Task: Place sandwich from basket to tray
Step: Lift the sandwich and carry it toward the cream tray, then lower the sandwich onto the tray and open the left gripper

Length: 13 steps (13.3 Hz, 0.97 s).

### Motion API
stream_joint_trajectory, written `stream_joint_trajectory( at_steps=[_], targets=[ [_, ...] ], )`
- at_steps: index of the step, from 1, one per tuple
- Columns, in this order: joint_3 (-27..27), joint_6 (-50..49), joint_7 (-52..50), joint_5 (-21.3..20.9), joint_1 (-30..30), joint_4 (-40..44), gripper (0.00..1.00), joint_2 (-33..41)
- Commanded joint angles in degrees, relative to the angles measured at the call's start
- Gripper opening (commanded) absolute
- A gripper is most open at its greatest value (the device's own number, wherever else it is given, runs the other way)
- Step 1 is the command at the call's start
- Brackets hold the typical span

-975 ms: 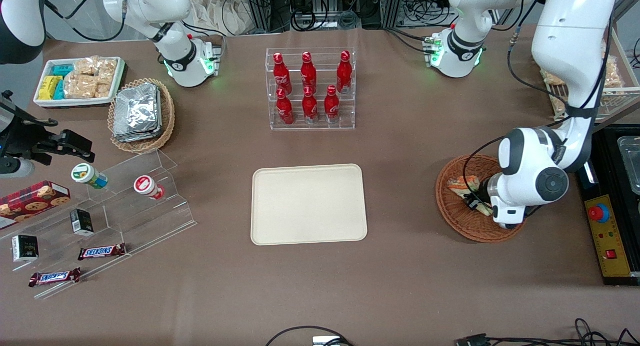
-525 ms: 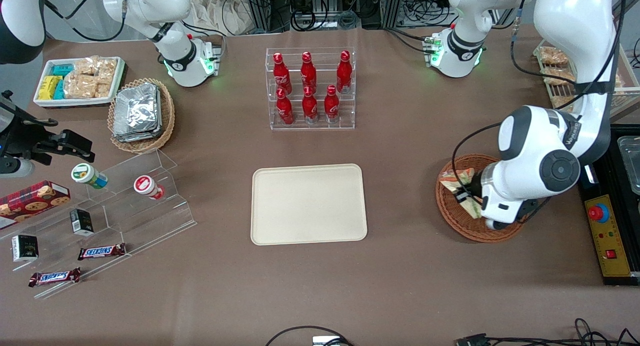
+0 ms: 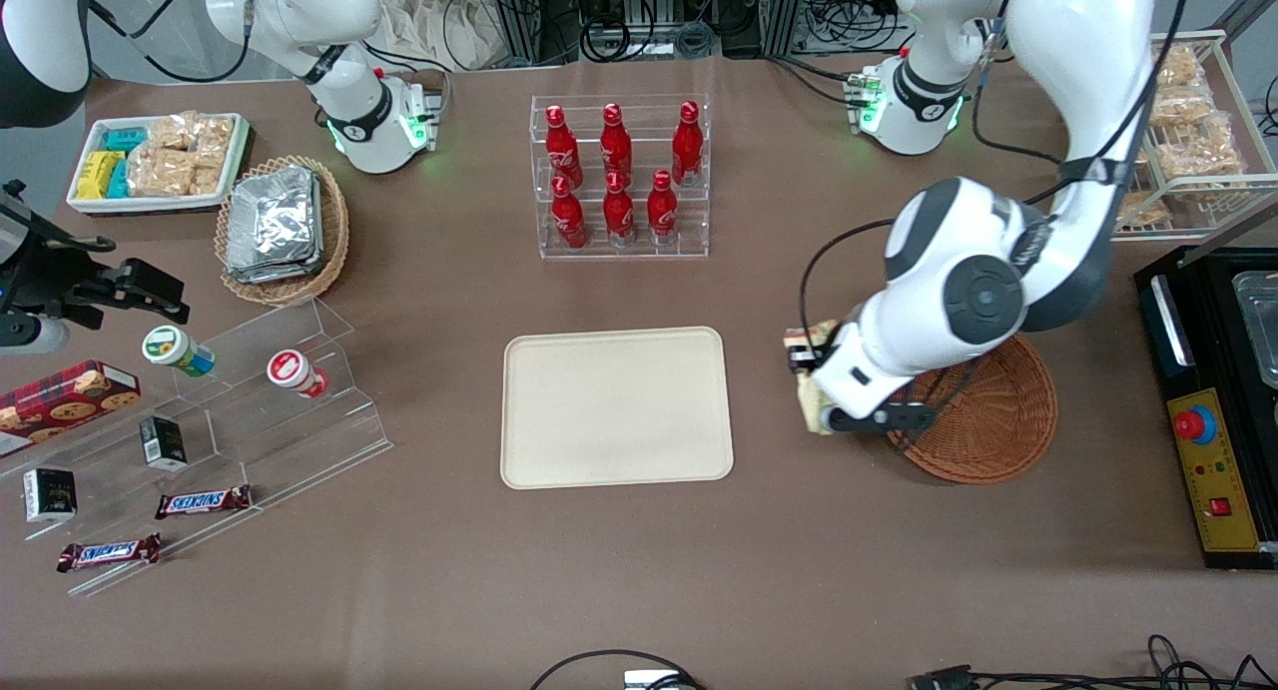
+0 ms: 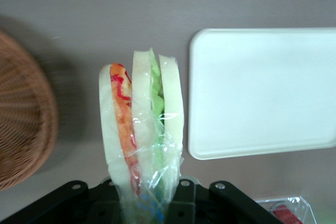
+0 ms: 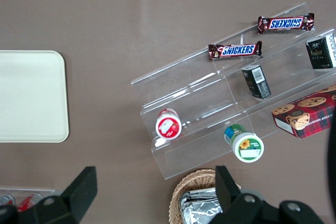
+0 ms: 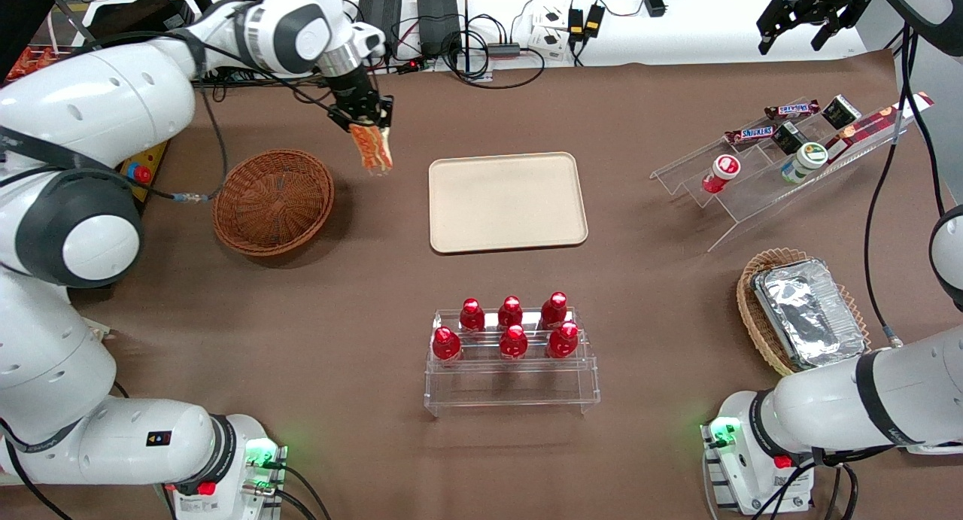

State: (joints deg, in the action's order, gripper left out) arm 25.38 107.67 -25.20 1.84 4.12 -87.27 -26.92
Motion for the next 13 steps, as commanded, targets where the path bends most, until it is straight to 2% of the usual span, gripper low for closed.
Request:
stream_joint_trajectory(
  at_steps=[1,8,13],
  targets=[
    [-0.2,-0.9,1.1,0.1,5.7,7.9,0.0,-6.8],
    [-0.5,6.0,-0.1,-0.6,8.9,8.3,0.0,-15.2],
    [-0.5,8.6,-3.8,-3.8,10.3,8.3,0.0,-20.0]
  ],
)
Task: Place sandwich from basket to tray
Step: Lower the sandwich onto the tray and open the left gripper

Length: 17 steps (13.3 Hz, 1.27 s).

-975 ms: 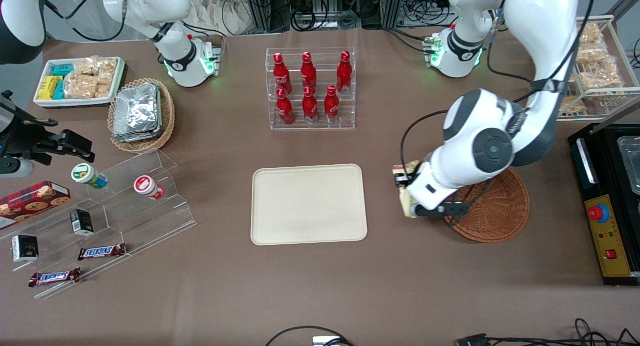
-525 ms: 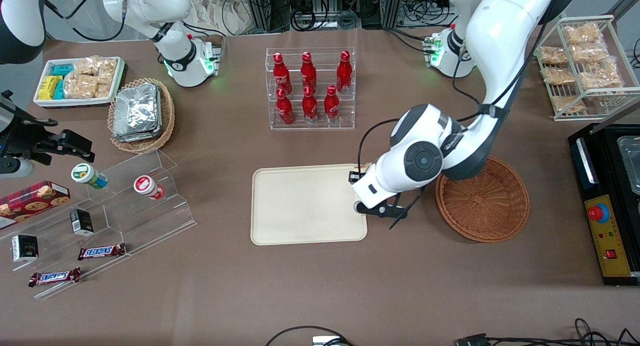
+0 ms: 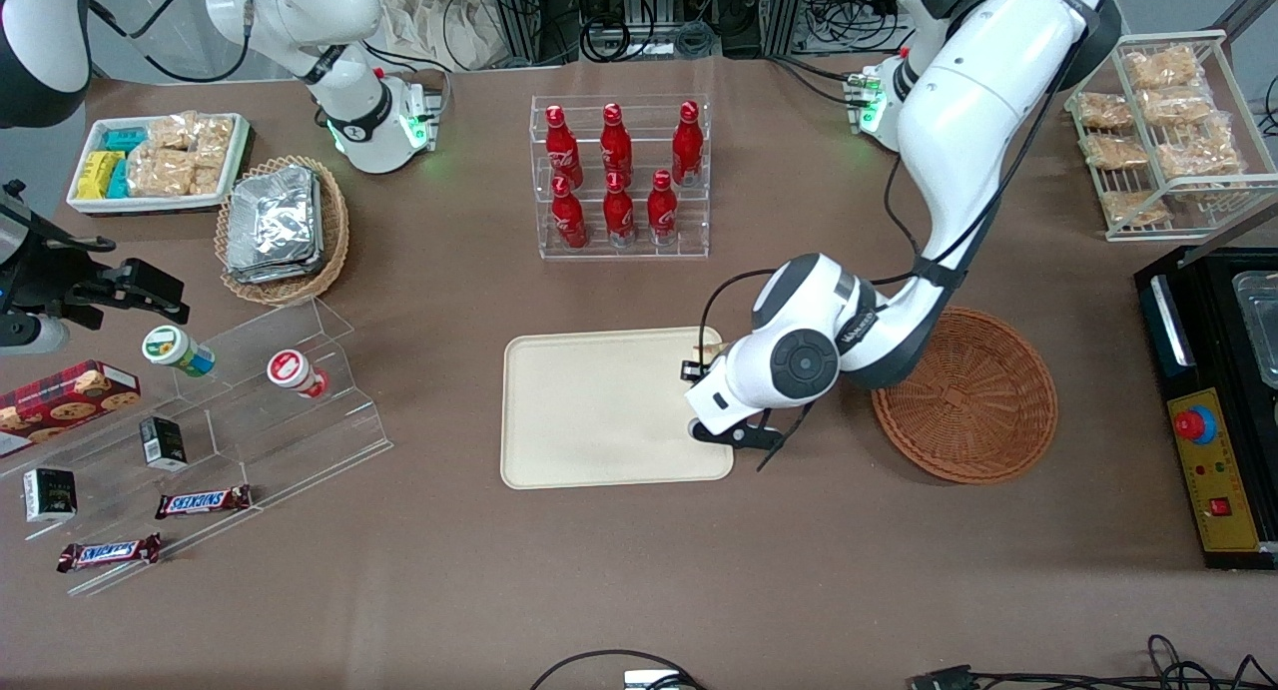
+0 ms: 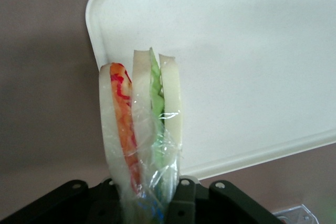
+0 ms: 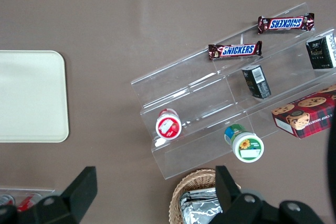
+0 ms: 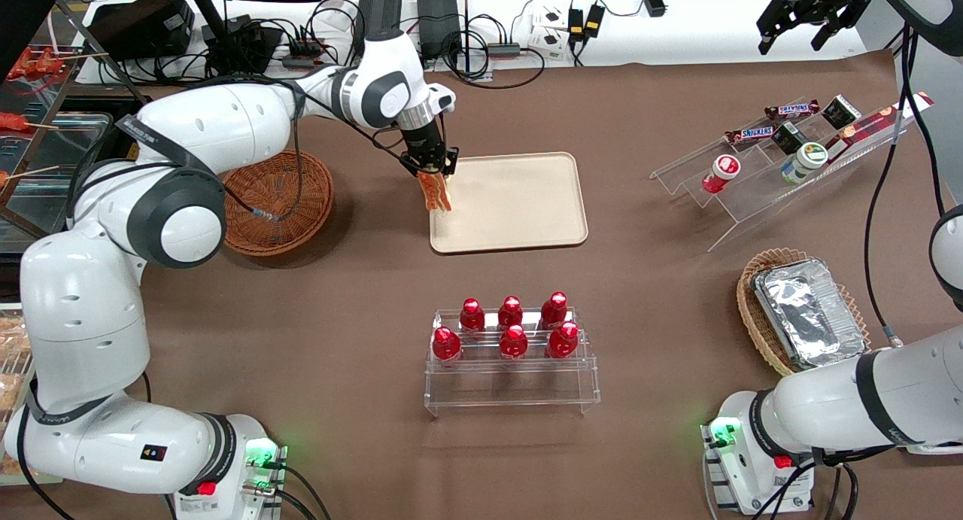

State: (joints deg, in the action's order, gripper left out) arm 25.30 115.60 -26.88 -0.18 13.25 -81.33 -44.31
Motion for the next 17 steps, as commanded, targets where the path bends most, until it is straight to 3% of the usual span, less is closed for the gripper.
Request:
stream_joint_trajectory(
  at_steps=[1,9,11,12,13,14,17],
  targets=[
    [-0.4,1.0,-2.3,-3.5,1.2,2.3,0.0,-3.4],
    [-0.4,4.9,-2.6,-4.7,1.7,2.4,0.01,-6.9],
    [-0.4,6.0,-2.5,-5.1,2.4,2.3,0.06,-7.6],
    [-0.5,6.2,-2.4,-5.1,2.5,2.3,0.22,-7.9],
    [-0.5,6.2,-2.1,-5.1,2.3,2.3,0.46,-7.9],
    [-0.5,6.2,-2.1,-6.0,2.4,2.3,0.99,-7.7],
    [-0.4,5.3,-2.6,-7.7,0.4,2.2,1.0,-5.2]
  ],
)
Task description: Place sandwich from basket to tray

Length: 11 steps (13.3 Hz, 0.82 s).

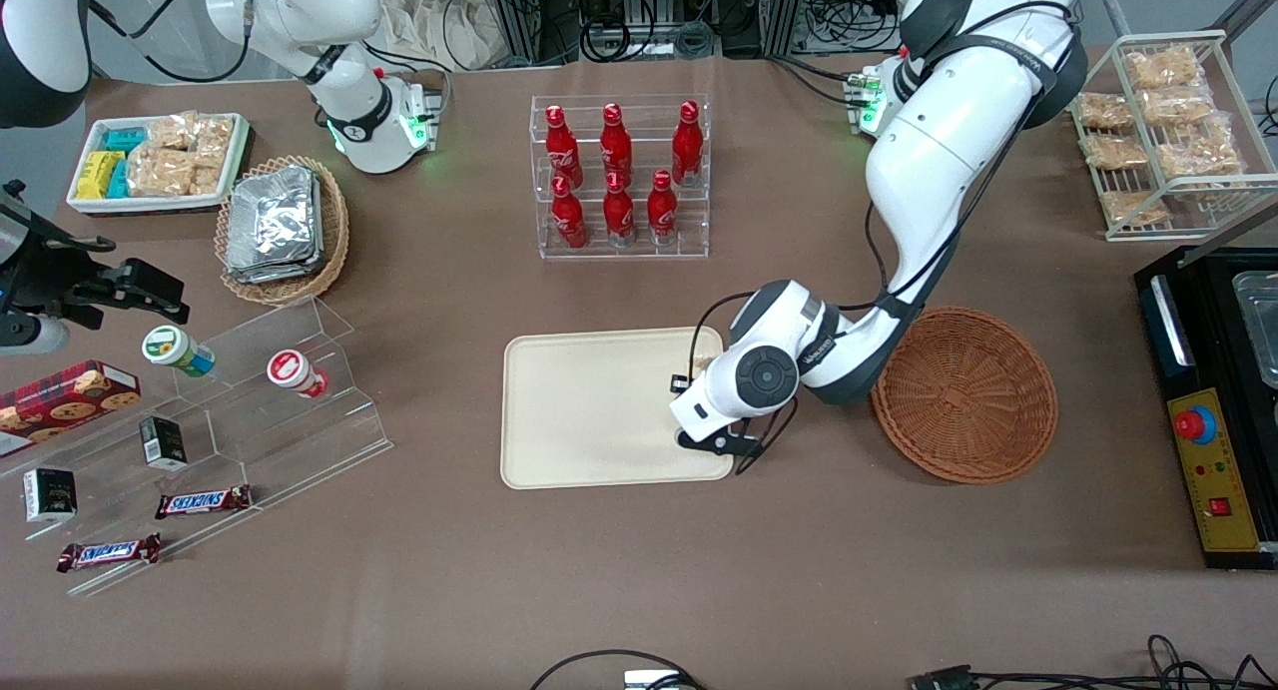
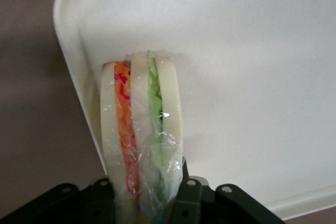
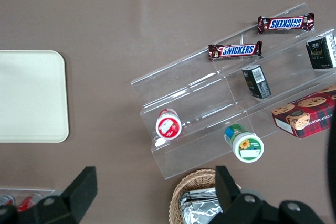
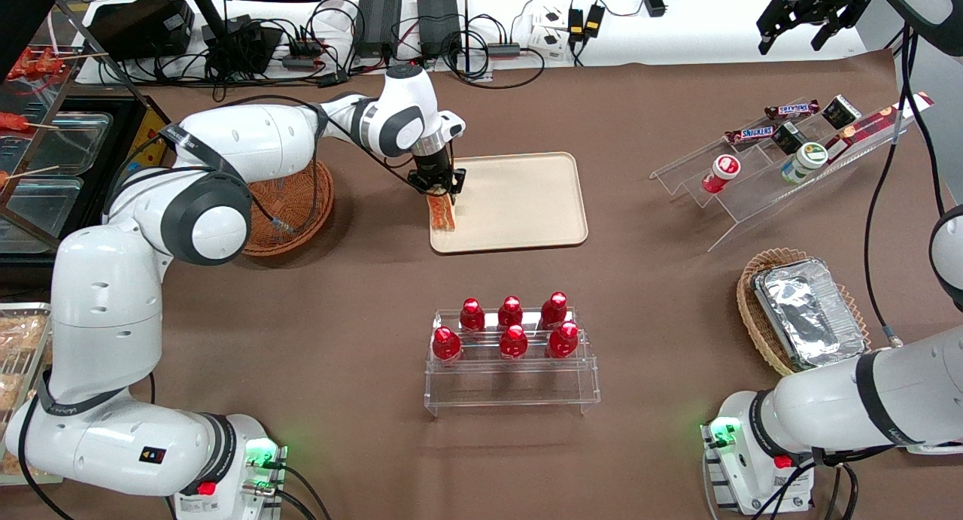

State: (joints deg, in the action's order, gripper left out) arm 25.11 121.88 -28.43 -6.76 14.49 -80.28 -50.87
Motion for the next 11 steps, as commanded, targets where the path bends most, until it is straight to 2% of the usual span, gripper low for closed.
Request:
stream_joint_trajectory(
  at_steps=[1,3,8,11],
  targets=[
    [-0.2,-2.2,-1.0,-1.0,-1.1,1.2,1.0,2.7],
    [-0.2,-6.8,-0.7,-0.3,-3.7,1.4,1.0,7.0],
    [0.1,-25.3,0.0,-0.1,-12.9,1.7,1.0,20.8],
    [0.0,-33.6,0.1,-0.2,-15.8,2.6,1.0,27.6]
  ],
)
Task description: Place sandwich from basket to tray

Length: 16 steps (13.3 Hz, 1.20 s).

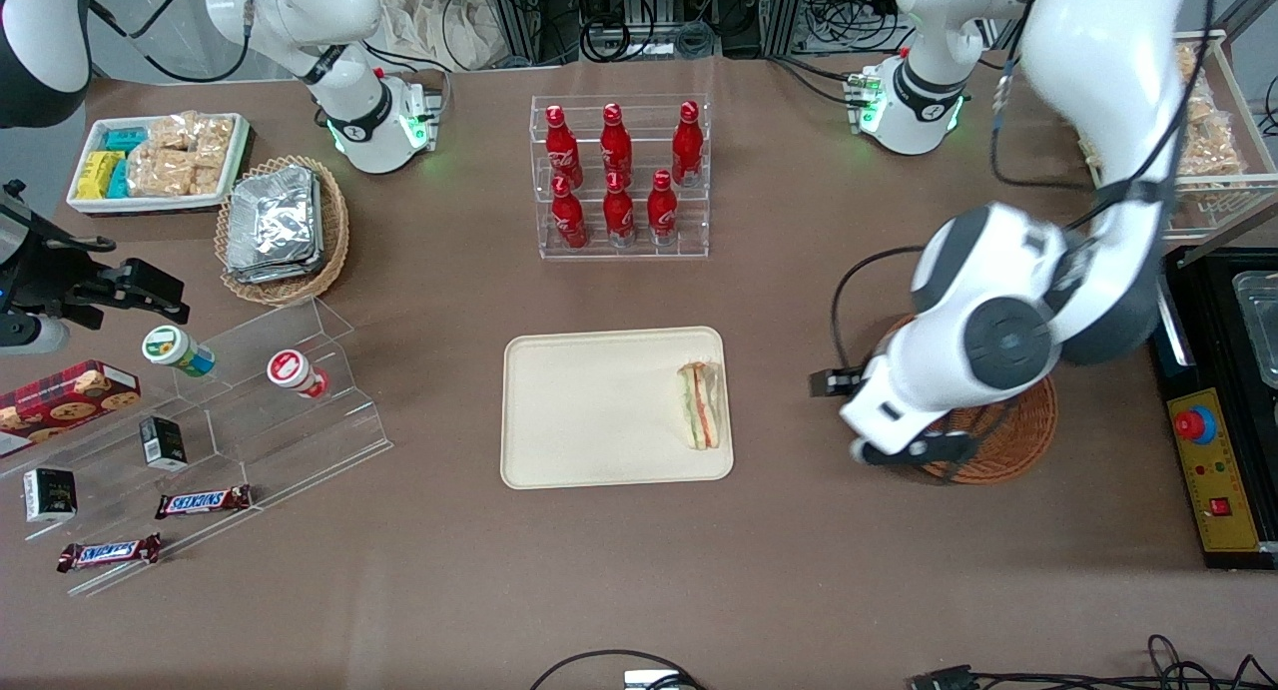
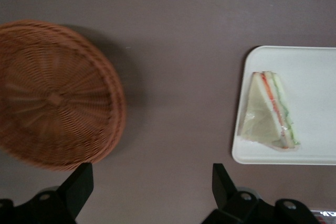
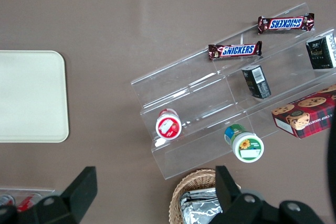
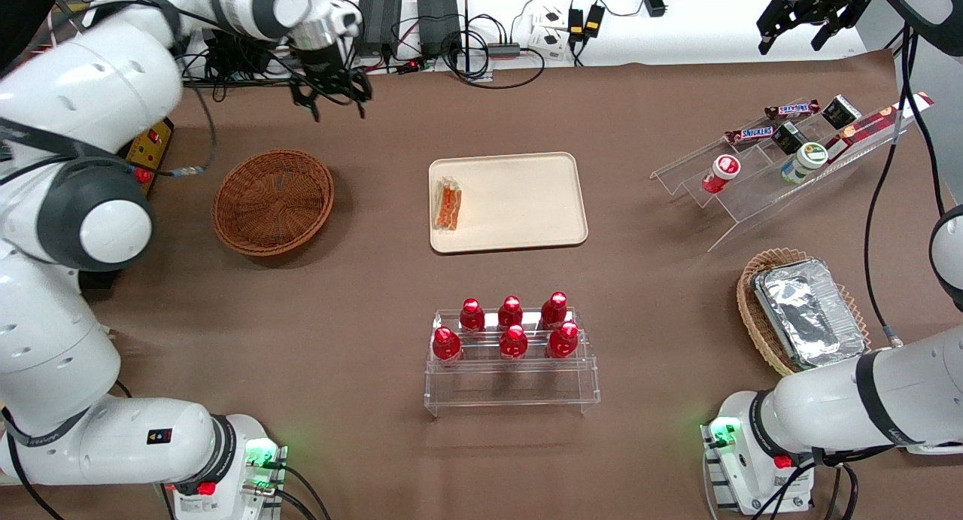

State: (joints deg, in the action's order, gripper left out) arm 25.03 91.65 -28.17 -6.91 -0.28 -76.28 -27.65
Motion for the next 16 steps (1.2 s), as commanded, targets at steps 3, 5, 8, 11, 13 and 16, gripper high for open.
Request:
stream_joint_trajectory(
  at_steps=[3,5,8,11,13,16],
  targets=[
    [0.0,-14.4,5.5,0.0,-4.0,2.9,1.0,8.2],
    [-0.2,-19.2,12.6,-0.7,-5.5,3.6,1.0,10.4],
    [-0.2,-19.5,22.7,-0.2,-10.2,2.7,1.0,12.8],
    [-0.2,-19.4,24.7,0.1,-12.7,-0.4,1.0,13.7],
    [-0.2,-19.1,24.7,0.1,-12.7,-2.1,1.0,14.4],
    [-0.2,-15.5,24.7,0.7,-12.8,-7.1,1.0,17.2]
  ],
)
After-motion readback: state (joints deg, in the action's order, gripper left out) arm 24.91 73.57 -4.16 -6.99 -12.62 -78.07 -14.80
